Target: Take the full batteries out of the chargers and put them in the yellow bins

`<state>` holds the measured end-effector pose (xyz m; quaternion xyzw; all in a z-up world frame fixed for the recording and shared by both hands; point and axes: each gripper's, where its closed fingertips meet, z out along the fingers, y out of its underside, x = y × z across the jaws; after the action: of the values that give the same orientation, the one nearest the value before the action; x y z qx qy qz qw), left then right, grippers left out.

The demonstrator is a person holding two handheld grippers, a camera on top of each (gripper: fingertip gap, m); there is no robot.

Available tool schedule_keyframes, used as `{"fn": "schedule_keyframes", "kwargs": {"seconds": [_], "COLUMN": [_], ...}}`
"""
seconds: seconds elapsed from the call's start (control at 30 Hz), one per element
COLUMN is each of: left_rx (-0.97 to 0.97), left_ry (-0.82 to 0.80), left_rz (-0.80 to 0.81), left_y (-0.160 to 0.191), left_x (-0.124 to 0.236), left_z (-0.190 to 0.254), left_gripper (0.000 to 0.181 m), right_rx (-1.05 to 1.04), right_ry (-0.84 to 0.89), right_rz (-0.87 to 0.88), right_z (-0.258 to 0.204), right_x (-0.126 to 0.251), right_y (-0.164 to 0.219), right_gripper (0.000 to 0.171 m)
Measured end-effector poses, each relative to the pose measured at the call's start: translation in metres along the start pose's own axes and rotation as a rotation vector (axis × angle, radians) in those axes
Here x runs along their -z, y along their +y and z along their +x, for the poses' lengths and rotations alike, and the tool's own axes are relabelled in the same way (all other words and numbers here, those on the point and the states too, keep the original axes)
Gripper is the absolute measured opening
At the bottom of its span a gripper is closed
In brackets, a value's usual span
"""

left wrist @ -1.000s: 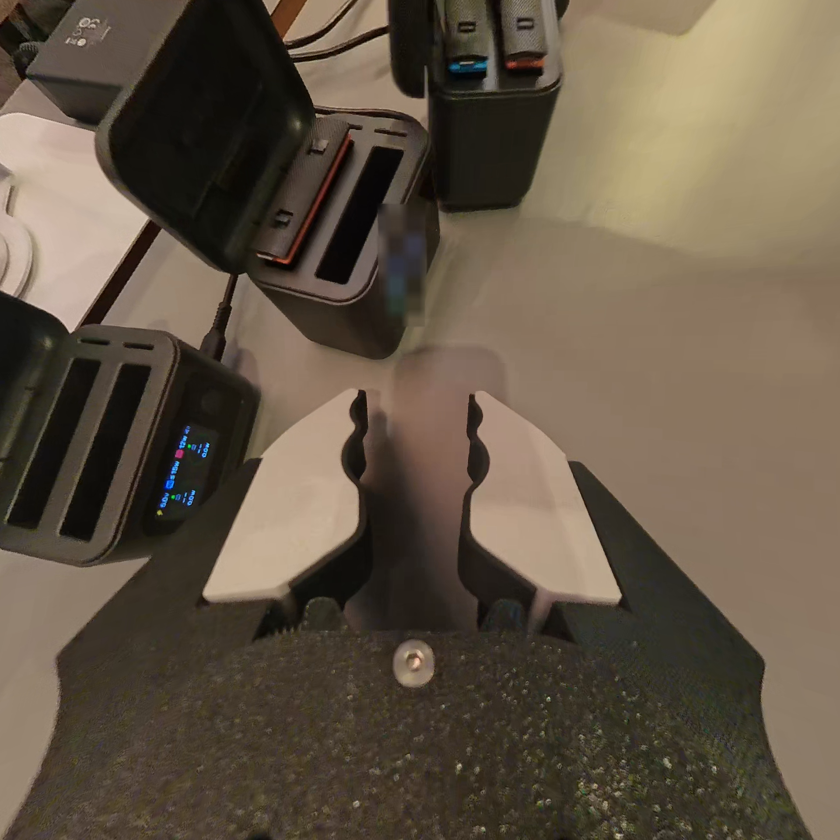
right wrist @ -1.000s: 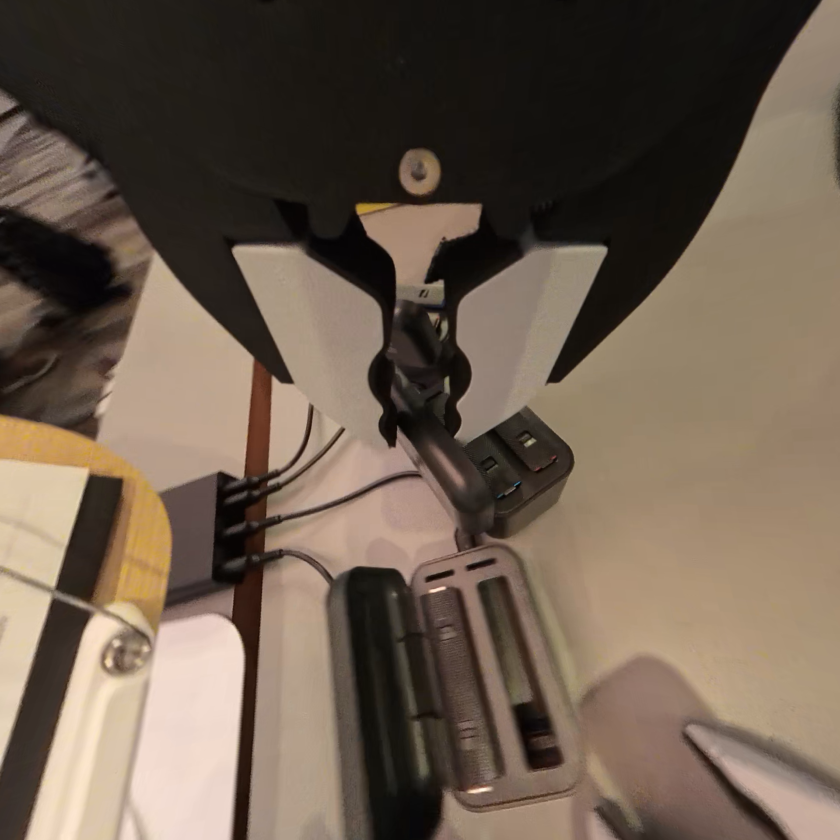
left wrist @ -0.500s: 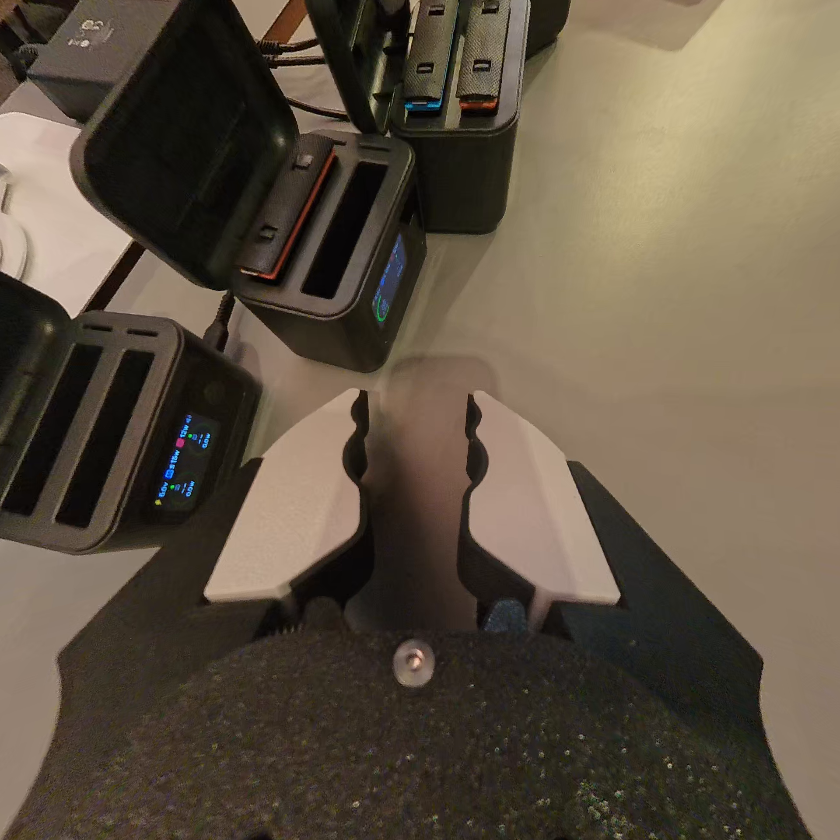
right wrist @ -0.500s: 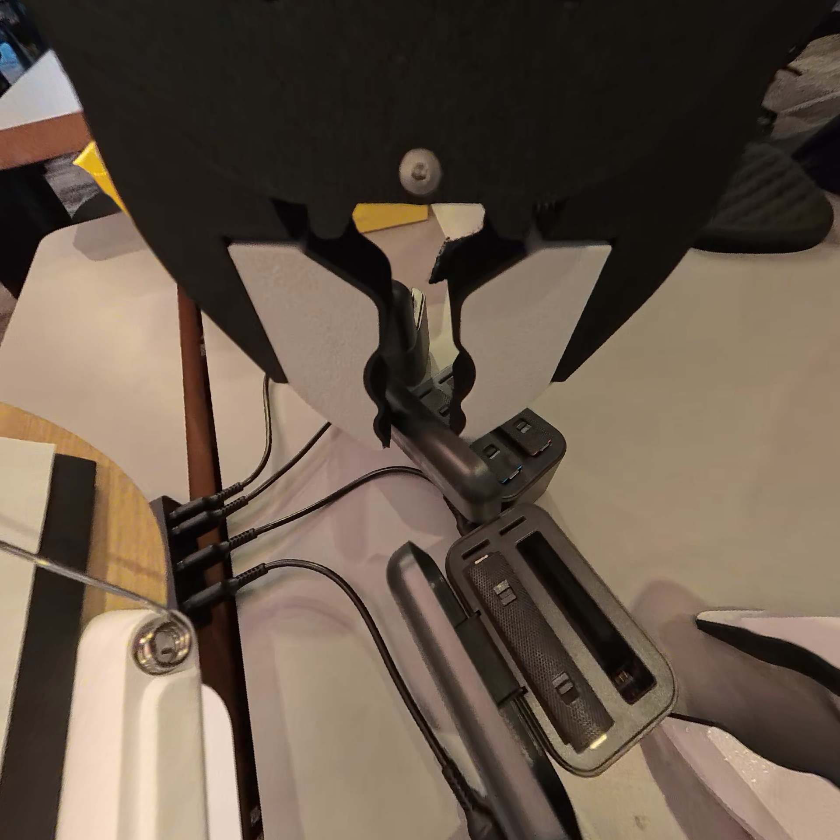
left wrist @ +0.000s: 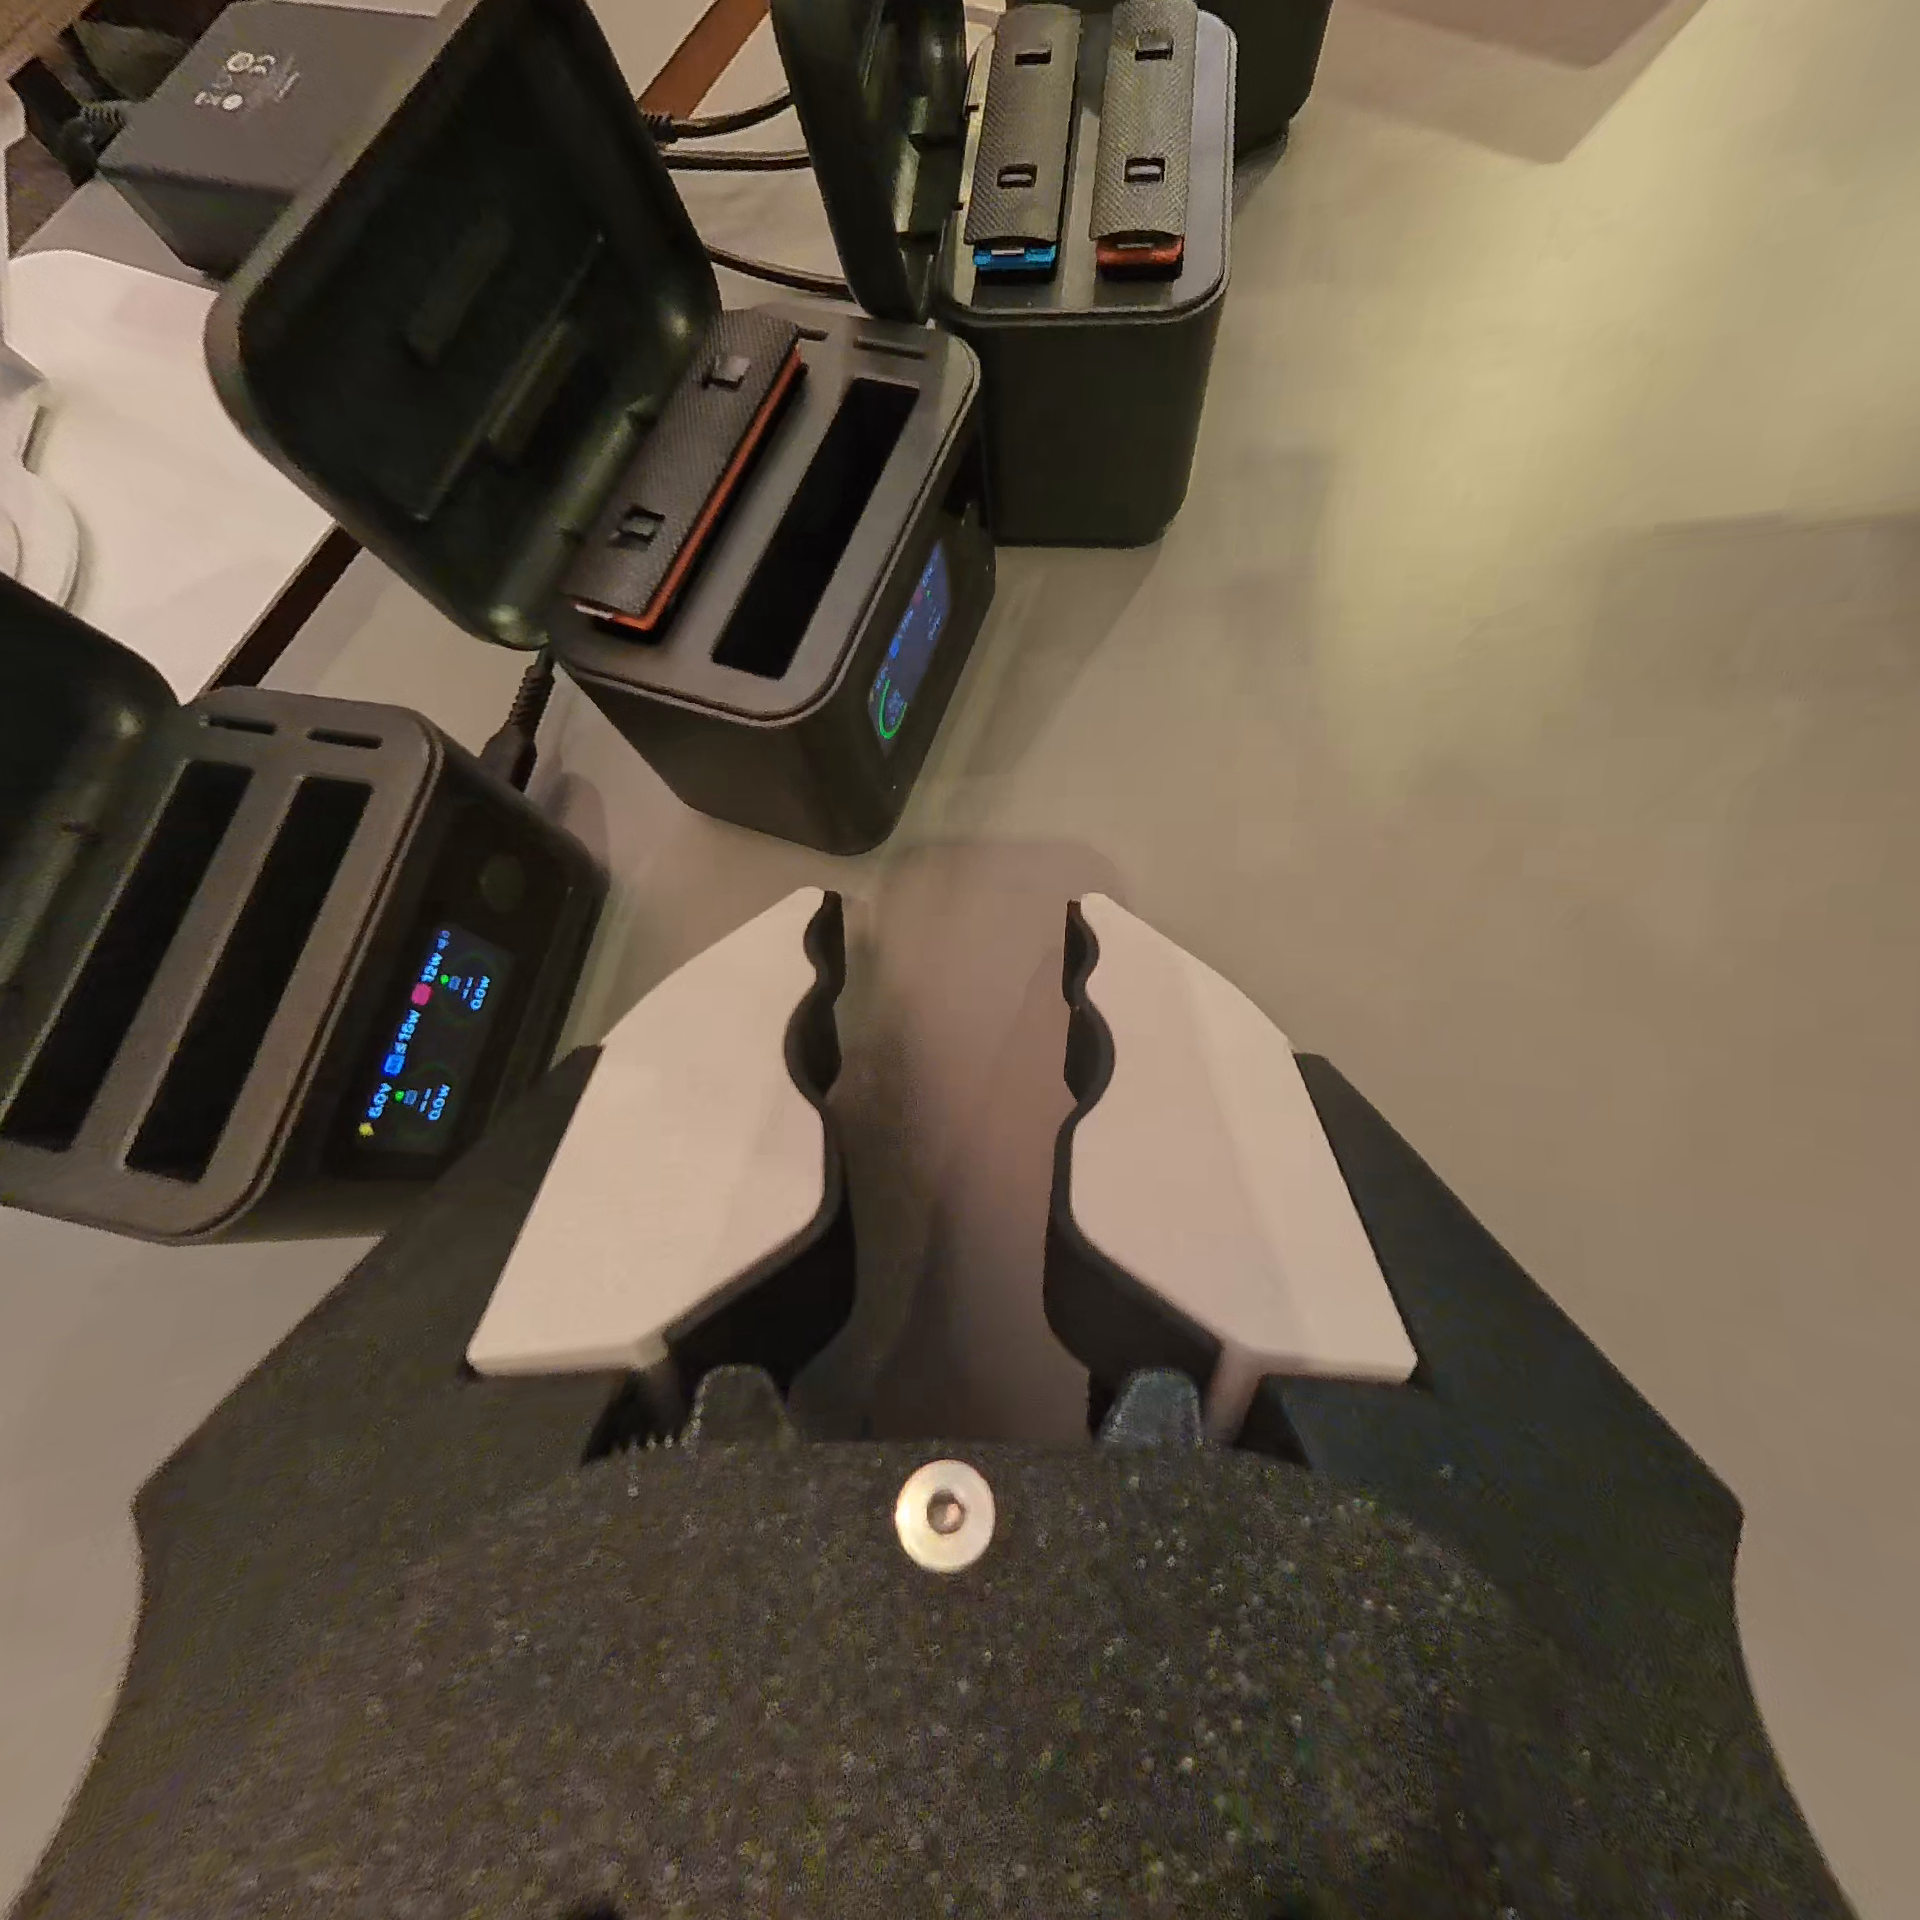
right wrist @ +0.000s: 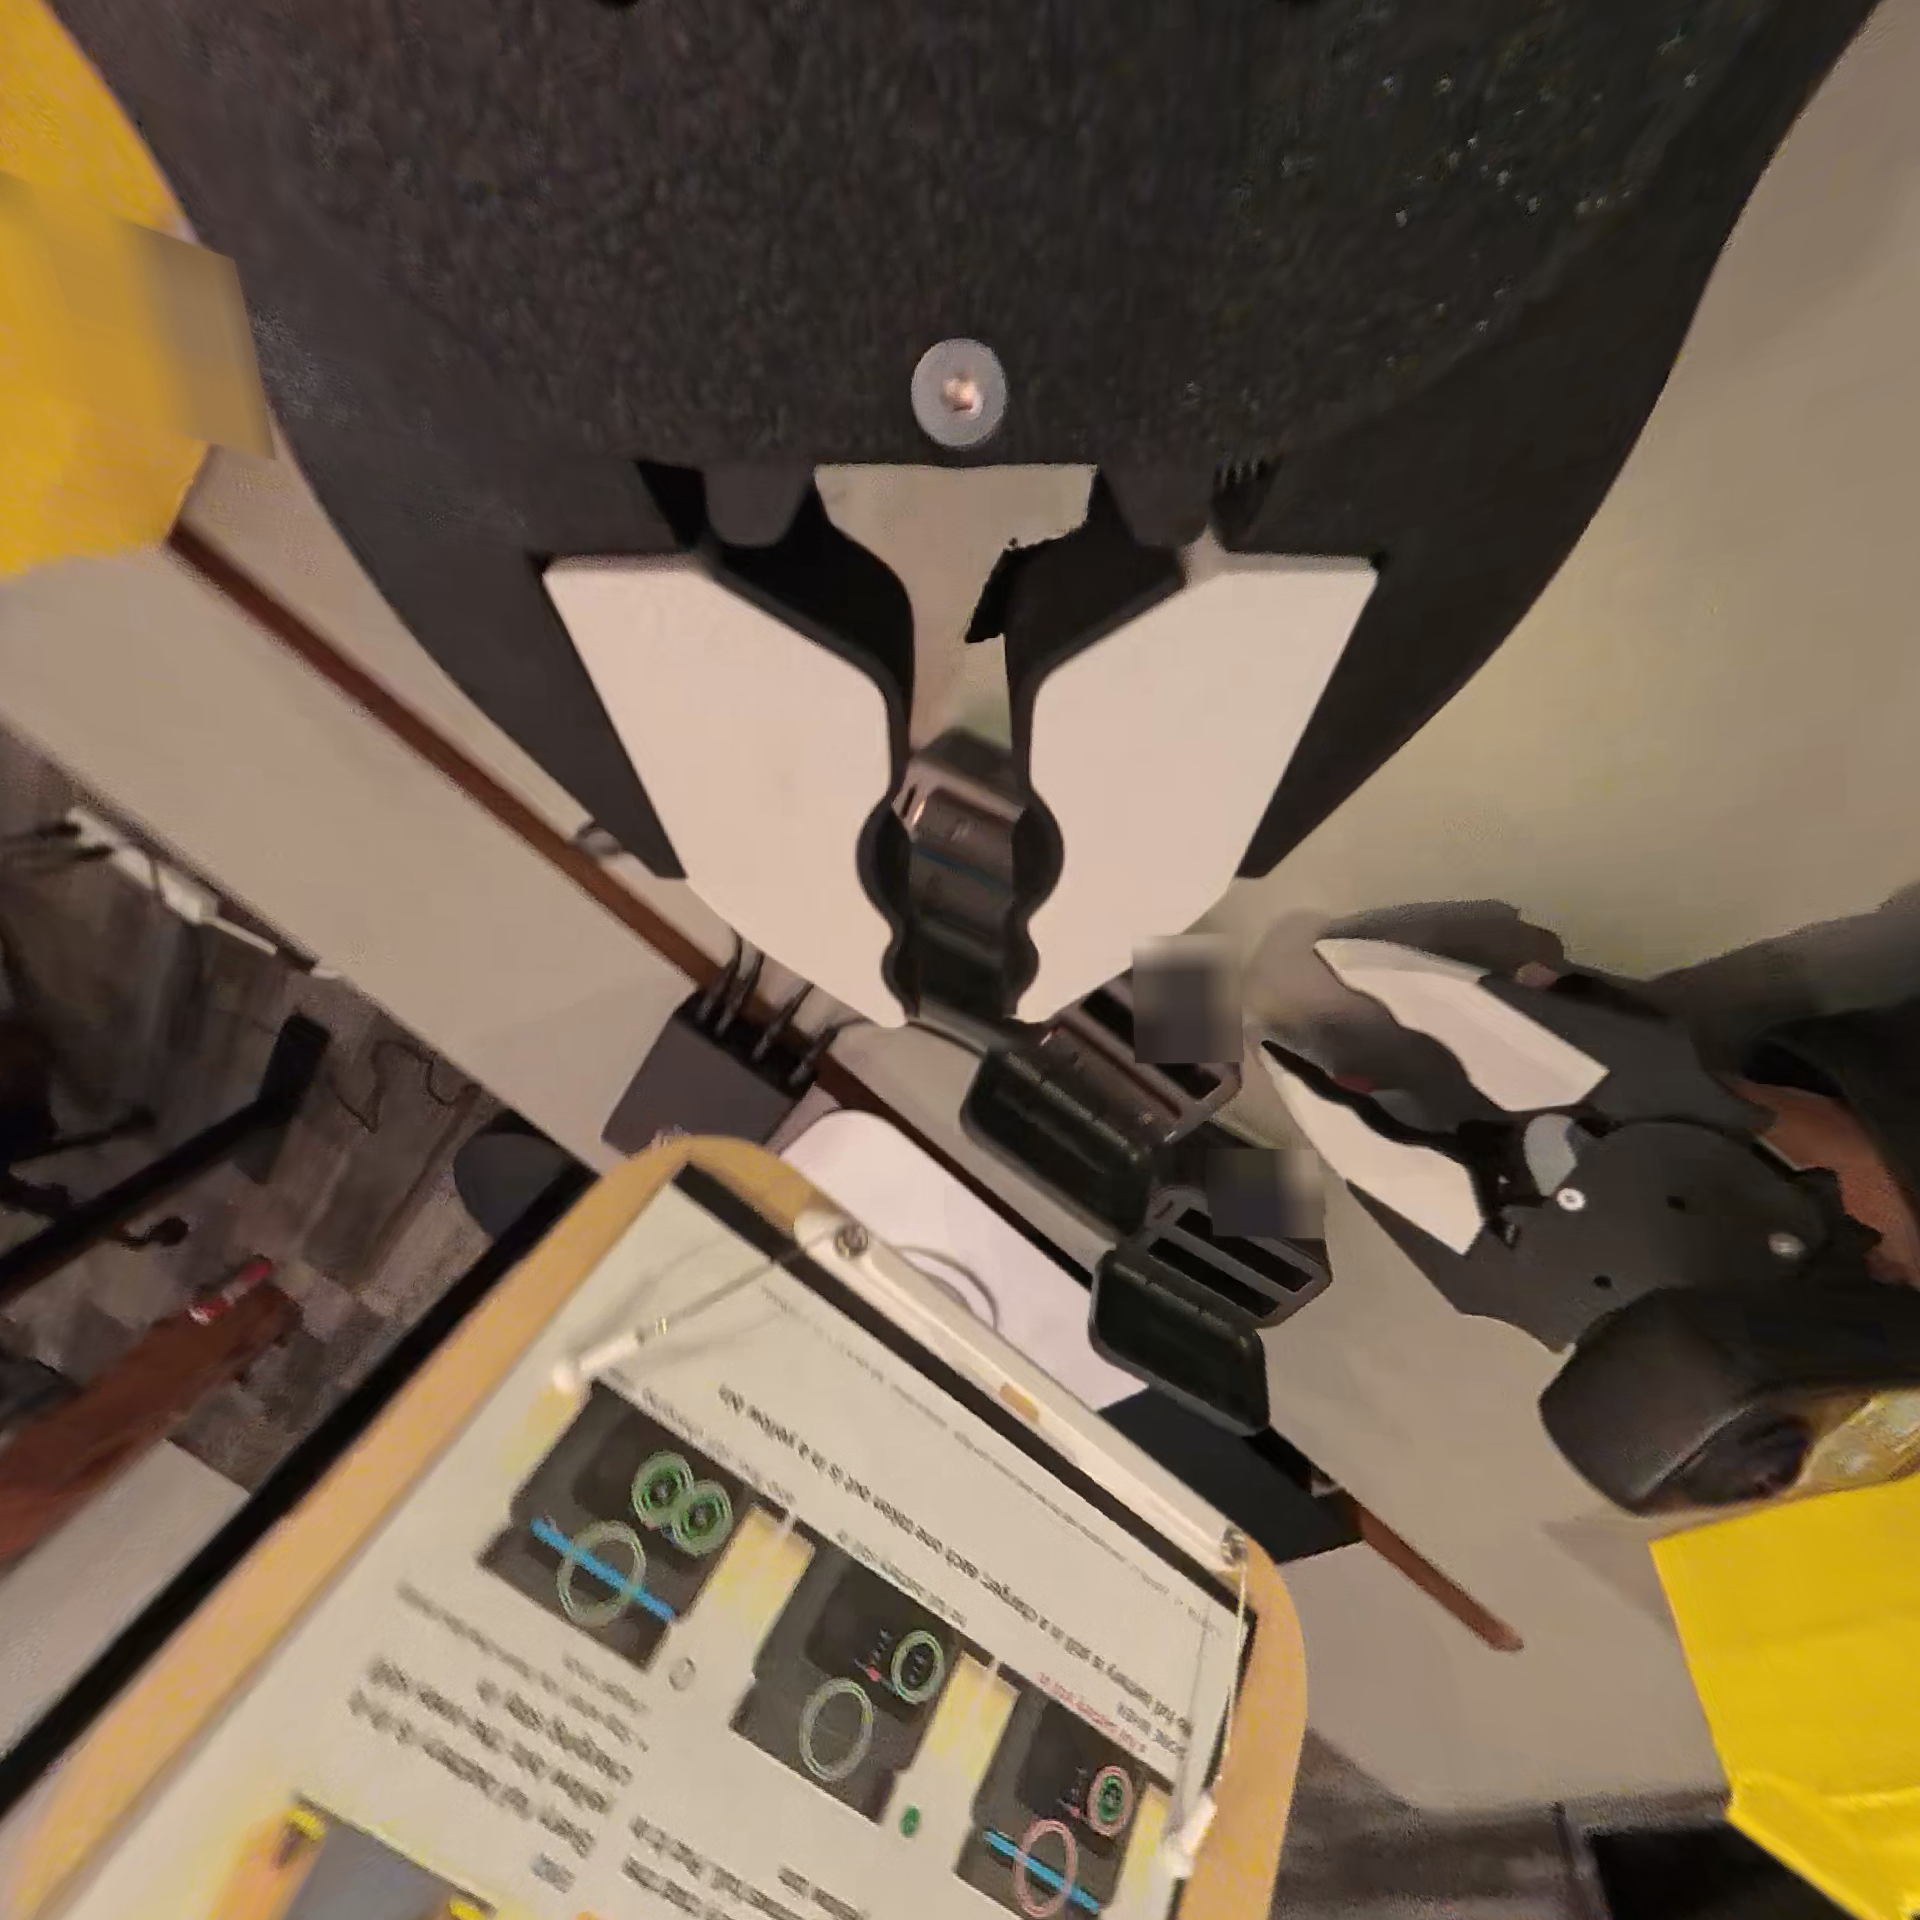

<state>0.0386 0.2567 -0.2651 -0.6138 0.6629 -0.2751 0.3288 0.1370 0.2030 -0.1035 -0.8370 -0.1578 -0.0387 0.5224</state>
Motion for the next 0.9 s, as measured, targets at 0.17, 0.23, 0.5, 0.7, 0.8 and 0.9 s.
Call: {"fn": "schedule_keyframes", "kwargs": {"seconds": [0.17, 0.23, 0.5, 0.7, 0.8, 0.9], "left_rx": [0.017, 0.016, 0.010, 0.006, 0.010, 0.011], "left_ry": [-0.001, -0.003, -0.013, -0.024, -0.028, -0.029], "left_rz": [0.012, 0.014, 0.013, 0.010, 0.013, 0.014], "left_y": [0.000, -0.001, -0.001, 0.000, 0.000, 0.000], "left_x": [0.001, 0.001, 0.000, 0.000, 0.000, 0.000], "left_z": [-0.001, -0.001, -0.002, -0.002, -0.003, -0.003], "left_gripper": [0.040, 0.039, 0.039, 0.038, 0.037, 0.037], "right_rx": [-0.240, -0.291, -0.353, -0.361, -0.369, -0.361], "right_ry": [0.098, 0.150, 0.227, 0.232, 0.230, 0.227], "right_rz": [-0.003, -0.028, -0.072, -0.089, -0.087, -0.090], "right_z": [-0.026, -0.033, -0.051, -0.054, -0.054, -0.055], "right_x": [0.021, 0.021, 0.011, 0.007, 0.007, 0.006], "right_y": [0.065, 0.091, 0.139, 0.149, 0.149, 0.149], "right_gripper": [0.000, 0.000, 0.000, 0.000, 0.000, 0.000]}}
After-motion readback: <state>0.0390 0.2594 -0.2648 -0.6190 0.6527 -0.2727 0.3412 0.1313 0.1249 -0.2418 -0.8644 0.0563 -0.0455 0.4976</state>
